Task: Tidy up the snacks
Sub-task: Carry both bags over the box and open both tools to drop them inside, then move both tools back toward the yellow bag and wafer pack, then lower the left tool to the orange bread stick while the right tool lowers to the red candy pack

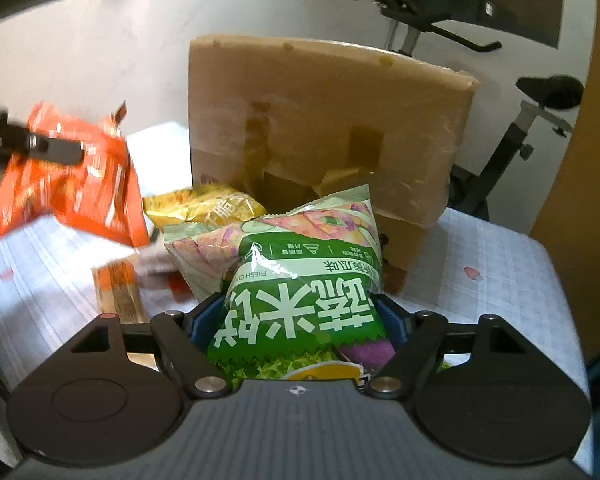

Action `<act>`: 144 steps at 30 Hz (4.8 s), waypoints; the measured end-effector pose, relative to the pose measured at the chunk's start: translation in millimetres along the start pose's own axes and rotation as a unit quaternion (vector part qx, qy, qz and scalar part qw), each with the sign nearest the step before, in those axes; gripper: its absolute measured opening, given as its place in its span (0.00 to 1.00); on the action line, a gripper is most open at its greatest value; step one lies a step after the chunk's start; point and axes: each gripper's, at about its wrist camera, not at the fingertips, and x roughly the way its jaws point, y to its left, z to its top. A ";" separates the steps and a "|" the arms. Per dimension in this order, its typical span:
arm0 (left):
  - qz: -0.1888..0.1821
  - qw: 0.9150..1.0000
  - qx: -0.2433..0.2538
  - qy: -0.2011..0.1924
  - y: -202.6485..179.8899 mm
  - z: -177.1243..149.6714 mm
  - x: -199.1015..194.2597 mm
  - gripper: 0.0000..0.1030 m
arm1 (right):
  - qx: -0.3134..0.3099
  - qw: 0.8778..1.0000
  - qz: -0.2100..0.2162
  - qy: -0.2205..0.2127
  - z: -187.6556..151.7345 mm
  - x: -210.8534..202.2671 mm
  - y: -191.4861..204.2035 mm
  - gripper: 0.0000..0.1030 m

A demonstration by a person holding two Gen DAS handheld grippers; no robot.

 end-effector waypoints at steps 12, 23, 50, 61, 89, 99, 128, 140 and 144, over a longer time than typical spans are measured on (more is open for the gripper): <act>-0.009 0.998 0.038 -0.045 -8.3 37.4 -16.7 0.60 | 0.033 0.996 -0.010 -0.078 36.1 -35.0 -18.3 0.77; -0.016 0.989 0.103 -0.106 -37.1 108.3 -11.1 0.60 | 0.031 0.982 -0.023 -0.183 121.8 -56.0 -47.7 0.77; 0.054 0.982 0.173 -0.048 -73.2 183.1 115.0 0.64 | 0.073 0.983 -0.070 -0.153 190.4 76.3 -96.6 0.80; 0.049 0.989 0.139 -0.032 -55.0 193.5 110.5 0.85 | 0.083 0.985 -0.066 -0.135 194.6 77.3 -94.0 0.98; 0.075 0.987 0.131 -0.049 -35.0 153.7 16.1 0.83 | 0.139 0.976 -0.069 -0.155 128.5 -7.8 -59.7 0.98; 0.090 0.991 0.096 -0.003 -13.0 89.4 12.5 0.83 | 0.139 0.978 -0.061 -0.140 79.0 0.4 -35.4 0.96; 0.075 0.981 -0.013 0.180 -4.6 -43.5 34.0 0.69 | 0.069 0.996 -0.054 0.013 -34.7 33.0 43.8 0.94; 0.073 0.976 -0.028 0.203 -6.7 -46.9 57.4 0.69 | 0.005 0.998 -0.051 0.041 -38.7 41.9 69.5 0.93; 0.093 0.975 -0.030 0.201 -7.7 -43.5 65.7 0.69 | -0.009 0.998 -0.034 0.043 -38.0 42.3 76.6 0.92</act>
